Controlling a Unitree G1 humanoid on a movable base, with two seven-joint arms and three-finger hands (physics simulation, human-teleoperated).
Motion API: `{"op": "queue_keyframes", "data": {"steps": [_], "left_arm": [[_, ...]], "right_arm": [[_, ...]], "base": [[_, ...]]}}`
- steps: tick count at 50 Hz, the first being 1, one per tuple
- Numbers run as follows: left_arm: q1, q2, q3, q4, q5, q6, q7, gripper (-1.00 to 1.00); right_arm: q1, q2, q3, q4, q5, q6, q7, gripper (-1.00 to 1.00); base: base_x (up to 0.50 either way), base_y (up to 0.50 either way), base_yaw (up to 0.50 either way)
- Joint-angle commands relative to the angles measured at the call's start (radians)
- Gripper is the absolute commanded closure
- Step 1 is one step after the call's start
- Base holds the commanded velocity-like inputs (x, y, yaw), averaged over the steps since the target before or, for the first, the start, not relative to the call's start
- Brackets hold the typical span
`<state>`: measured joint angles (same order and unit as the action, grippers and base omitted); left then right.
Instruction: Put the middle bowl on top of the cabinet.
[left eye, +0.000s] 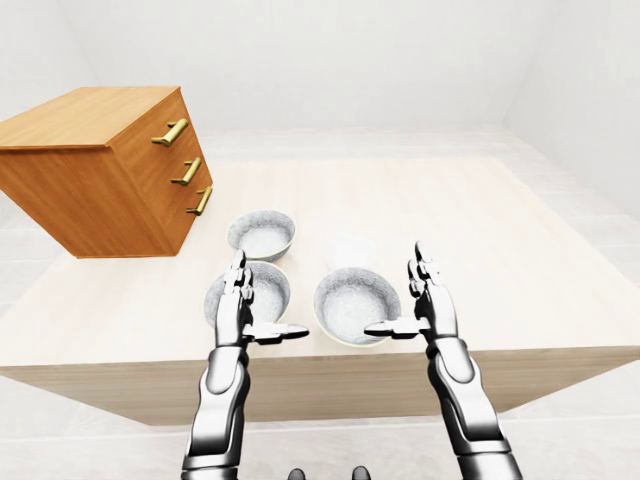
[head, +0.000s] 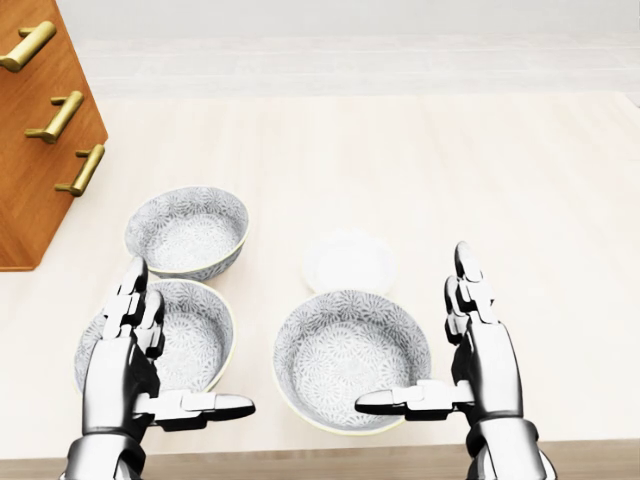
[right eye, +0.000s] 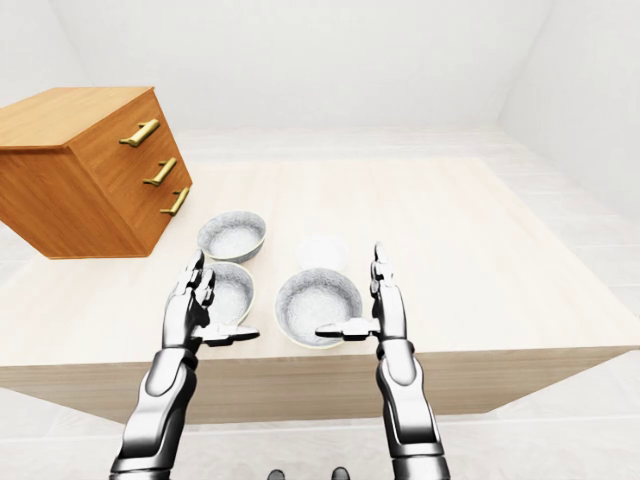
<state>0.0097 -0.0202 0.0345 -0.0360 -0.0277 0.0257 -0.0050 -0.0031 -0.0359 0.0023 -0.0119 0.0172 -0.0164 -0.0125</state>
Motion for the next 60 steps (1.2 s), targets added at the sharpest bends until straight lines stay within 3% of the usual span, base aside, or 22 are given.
{"op": "queue_keyframes", "data": {"steps": [1,7,15,27,29,30,31,33,35,37,40,60], "left_arm": [[-0.015,0.038,0.008,0.033,0.010,-0.016,-0.044,-1.00],[-0.021,0.040,0.017,0.041,0.006,-0.037,-0.031,-1.00],[-0.008,0.044,0.016,0.012,0.002,-0.029,-0.035,-1.00],[0.032,0.050,0.027,-0.118,-0.004,0.020,-0.045,-1.00],[0.043,0.050,0.030,-0.118,-0.008,0.000,-0.053,-1.00],[0.048,0.051,0.030,-0.138,-0.011,0.009,-0.059,-1.00],[0.055,0.054,0.032,-0.185,-0.011,0.046,-0.058,-1.00],[0.053,0.056,0.039,-0.202,-0.015,0.062,-0.063,-1.00],[0.053,0.054,0.044,-0.188,-0.015,0.050,-0.065,-1.00],[0.055,0.056,0.052,-0.215,-0.018,0.062,-0.065,-1.00],[0.068,0.055,0.062,-0.219,-0.023,0.053,-0.075,-1.00],[0.062,0.060,0.101,-0.247,-0.029,0.062,-0.089,-1.00]], "right_arm": [[-0.014,-0.030,-0.010,0.017,0.046,0.020,0.010,-1.00],[-0.014,-0.012,-0.034,-0.005,0.024,0.036,0.034,-1.00],[-0.012,-0.003,-0.050,-0.021,0.006,0.041,0.044,-1.00],[0.020,0.005,-0.051,-0.127,-0.007,0.092,0.059,-1.00],[0.026,0.007,-0.057,-0.149,-0.004,0.093,0.058,-1.00],[0.025,0.009,-0.062,-0.156,0.001,0.103,0.055,-1.00],[0.026,0.007,-0.062,-0.166,0.002,0.104,0.058,-1.00],[0.033,0.009,-0.062,-0.177,0.001,0.104,0.058,-1.00],[0.033,0.009,-0.062,-0.176,-0.003,0.104,0.056,-1.00],[0.039,0.009,-0.064,-0.183,0.004,0.104,0.063,-1.00],[0.044,0.011,-0.061,-0.198,0.002,0.104,0.063,-1.00],[0.051,0.019,-0.036,-0.262,-0.033,0.104,0.063,-1.00]], "base": [[0.00,0.00,0.00],[0.00,0.00,0.00],[0.00,0.00,0.00],[0.00,0.00,0.00],[0.00,0.00,0.00],[0.00,0.00,0.00],[0.00,0.00,0.00],[0.00,0.00,0.00],[0.00,0.00,0.00],[0.00,0.12,0.00],[0.00,0.50,0.00],[0.00,0.50,0.00]]}}
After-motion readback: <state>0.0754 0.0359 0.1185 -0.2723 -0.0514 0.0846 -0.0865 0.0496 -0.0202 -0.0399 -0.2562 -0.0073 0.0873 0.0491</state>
